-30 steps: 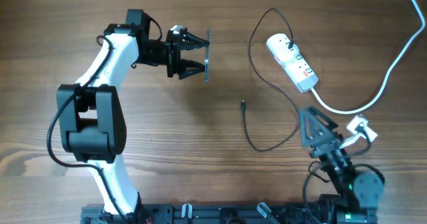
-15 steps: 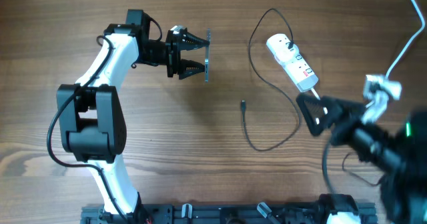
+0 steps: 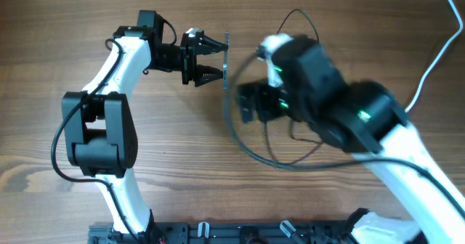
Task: Plug charger to phone and switch on socket
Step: 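Swing the right gripper over to the phone held by the left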
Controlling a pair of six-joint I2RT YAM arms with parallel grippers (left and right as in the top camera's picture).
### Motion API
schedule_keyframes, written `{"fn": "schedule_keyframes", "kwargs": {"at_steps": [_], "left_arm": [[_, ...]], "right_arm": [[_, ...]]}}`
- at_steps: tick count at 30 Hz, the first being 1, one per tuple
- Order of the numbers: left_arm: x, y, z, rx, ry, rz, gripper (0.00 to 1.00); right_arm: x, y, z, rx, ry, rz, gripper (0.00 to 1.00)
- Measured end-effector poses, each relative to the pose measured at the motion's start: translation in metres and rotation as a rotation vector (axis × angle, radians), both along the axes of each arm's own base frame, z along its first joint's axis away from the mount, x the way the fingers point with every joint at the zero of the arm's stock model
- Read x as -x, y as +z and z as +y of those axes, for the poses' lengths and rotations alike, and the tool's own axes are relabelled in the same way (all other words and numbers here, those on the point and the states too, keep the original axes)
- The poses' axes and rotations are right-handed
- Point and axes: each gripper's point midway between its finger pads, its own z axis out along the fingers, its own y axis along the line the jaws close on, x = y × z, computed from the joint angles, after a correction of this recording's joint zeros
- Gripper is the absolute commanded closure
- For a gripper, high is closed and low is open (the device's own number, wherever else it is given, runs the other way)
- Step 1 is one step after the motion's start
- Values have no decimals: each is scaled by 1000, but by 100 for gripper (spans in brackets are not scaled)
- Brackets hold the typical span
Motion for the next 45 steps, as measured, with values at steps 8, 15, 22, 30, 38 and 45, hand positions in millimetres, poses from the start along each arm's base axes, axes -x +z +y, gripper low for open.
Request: {"fn": "schedule_keyframes", "kwargs": {"at_steps": [8, 15, 22, 30, 38, 45], "left_arm": [[0, 0, 0, -1, 1, 15, 38], [0, 0, 0, -5, 3, 62, 38], [0, 0, 0, -8, 5, 110, 38], [0, 0, 0, -11, 7, 149, 38], [0, 0, 0, -12, 8, 157, 38], [0, 0, 0, -12, 8, 157, 38]], "right_arm": [[-18, -17, 55, -36, -65, -4, 1], [-36, -46, 51, 108, -279, -78, 1], [-53, -67, 52, 192, -379, -147, 23], [-64, -68, 55, 179, -425, -185, 28], [-78, -82, 67, 202, -419, -223, 41], [-81, -79, 67, 199, -426, -242, 48]]}}
